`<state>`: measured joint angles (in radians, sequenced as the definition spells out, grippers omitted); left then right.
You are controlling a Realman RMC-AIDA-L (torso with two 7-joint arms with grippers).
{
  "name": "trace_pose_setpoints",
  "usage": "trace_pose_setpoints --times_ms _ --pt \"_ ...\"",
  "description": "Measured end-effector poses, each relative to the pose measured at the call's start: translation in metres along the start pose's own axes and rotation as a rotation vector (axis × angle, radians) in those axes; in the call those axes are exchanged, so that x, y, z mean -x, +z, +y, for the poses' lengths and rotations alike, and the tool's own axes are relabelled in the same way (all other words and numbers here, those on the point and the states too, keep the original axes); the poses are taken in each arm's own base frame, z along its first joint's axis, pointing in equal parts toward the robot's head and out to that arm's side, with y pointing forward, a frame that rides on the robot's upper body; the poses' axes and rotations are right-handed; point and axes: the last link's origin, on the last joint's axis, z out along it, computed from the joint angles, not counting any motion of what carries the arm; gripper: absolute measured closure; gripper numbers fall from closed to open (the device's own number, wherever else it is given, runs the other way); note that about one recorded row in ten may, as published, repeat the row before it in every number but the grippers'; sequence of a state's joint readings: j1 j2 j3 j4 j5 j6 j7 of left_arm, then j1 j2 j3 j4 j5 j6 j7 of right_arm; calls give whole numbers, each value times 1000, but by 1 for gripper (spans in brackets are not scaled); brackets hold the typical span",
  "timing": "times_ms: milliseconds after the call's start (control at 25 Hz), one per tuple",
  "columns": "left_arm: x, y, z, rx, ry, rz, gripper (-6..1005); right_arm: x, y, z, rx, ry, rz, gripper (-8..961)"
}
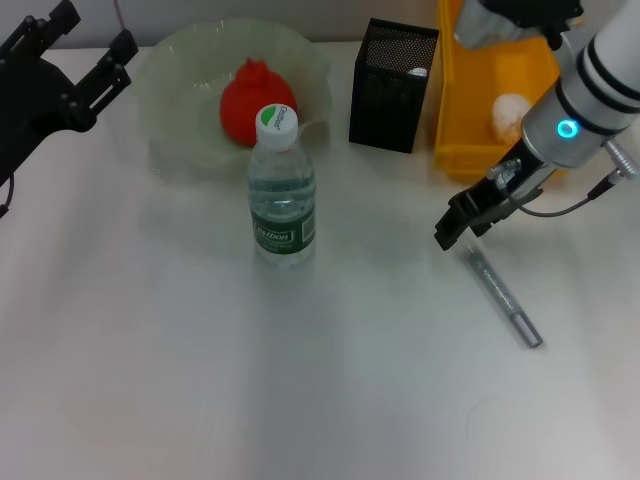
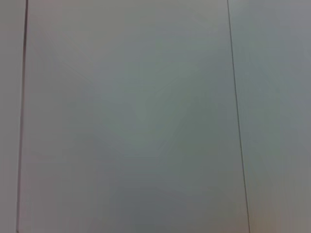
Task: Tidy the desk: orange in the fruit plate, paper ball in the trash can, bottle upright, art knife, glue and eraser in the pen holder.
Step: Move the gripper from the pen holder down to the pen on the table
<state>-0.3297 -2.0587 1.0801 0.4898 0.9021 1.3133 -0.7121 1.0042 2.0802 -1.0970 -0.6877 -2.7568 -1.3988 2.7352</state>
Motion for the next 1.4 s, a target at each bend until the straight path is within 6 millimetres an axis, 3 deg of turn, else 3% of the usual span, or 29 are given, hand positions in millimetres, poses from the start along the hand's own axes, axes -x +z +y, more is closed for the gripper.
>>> trace_pose_setpoints --times_ms 1000,1400 --pt "1 -1 0 -9 3 -5 280 -5 15 1 -63 5 44 526" --pt "1 -1 0 -9 4 -2 279 -7 18 1 -61 11 54 742"
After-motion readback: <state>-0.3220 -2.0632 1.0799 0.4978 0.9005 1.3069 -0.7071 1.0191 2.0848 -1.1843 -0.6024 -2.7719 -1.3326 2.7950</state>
